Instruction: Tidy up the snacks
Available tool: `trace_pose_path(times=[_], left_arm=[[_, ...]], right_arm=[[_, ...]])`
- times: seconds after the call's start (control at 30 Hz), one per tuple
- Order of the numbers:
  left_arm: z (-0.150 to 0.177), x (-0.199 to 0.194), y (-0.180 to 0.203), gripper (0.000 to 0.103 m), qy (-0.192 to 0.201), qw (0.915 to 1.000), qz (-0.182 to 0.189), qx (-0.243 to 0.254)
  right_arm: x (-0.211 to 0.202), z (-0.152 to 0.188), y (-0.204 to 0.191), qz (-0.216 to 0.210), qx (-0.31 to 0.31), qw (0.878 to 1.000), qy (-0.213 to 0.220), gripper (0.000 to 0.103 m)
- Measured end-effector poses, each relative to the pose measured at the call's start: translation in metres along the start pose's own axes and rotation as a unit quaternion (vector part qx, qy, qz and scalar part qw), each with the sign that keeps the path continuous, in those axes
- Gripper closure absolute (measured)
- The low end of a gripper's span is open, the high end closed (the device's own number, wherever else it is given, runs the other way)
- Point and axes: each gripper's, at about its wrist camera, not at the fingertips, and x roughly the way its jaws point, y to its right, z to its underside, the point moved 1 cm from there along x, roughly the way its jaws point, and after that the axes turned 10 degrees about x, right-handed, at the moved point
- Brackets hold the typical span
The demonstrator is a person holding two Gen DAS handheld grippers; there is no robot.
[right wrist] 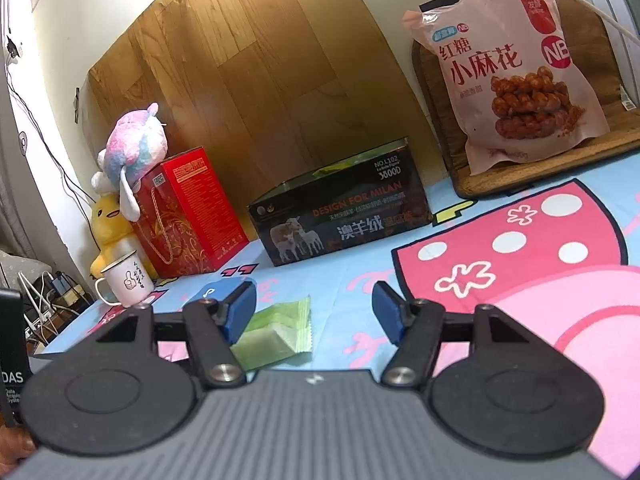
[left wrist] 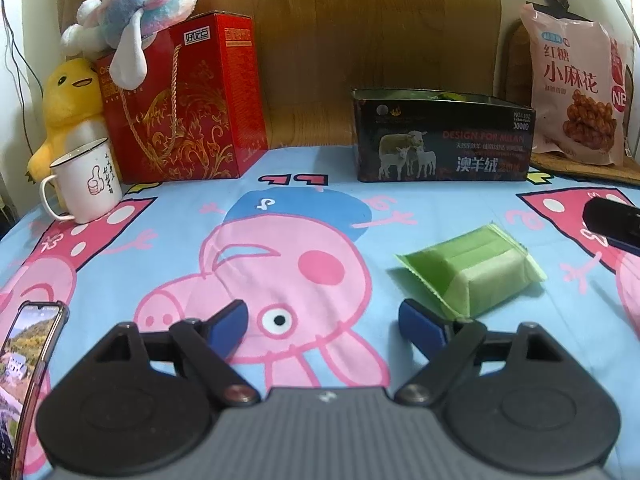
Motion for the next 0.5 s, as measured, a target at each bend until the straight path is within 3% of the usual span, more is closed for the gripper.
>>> trace_pose_path(times=[0.5], left_arm=[[0.0013,-0.0046,0.0019,0.013,0.013,0.9998,-0.011,0.009]], right_arm=[[-0.0011,-0.0005,0.0000,-0.001,0.002,1.000,0.003,0.032]])
